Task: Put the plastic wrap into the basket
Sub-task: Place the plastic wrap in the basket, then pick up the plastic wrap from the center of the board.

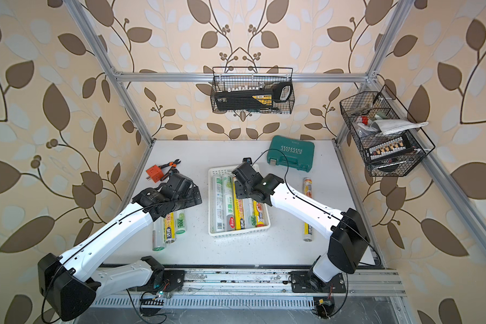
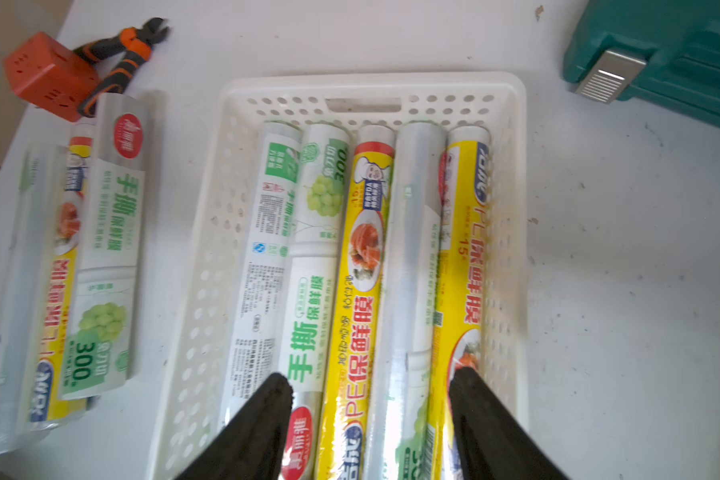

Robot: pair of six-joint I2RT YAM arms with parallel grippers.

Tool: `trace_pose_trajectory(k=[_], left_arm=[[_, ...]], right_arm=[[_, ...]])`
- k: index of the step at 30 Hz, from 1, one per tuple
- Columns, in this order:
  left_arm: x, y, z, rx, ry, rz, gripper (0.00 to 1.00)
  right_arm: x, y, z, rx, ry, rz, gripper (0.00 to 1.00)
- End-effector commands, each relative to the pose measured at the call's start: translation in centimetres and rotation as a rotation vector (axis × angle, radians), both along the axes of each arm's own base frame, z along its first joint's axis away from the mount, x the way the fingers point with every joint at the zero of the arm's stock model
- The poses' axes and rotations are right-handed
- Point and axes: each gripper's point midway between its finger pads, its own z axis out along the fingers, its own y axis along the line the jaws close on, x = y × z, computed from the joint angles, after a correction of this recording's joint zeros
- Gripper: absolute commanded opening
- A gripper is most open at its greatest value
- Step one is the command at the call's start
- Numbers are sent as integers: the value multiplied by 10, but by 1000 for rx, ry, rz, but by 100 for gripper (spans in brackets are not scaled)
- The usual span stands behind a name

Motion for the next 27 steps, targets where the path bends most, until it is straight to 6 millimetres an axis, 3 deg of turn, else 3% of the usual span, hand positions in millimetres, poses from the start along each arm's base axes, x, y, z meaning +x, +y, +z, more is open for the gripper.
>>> trace_pose_trajectory(k=[1, 15, 27], left_arm=[[3, 16, -6, 11, 14, 65, 99], [17, 47, -77, -90, 214, 205, 99], [44, 58, -112, -22, 264, 246, 99]], right_arm=[[2, -22, -11, -19, 13, -28, 63], [11, -101, -36, 92, 75, -155, 64], [13, -130, -47, 121, 93, -199, 64]])
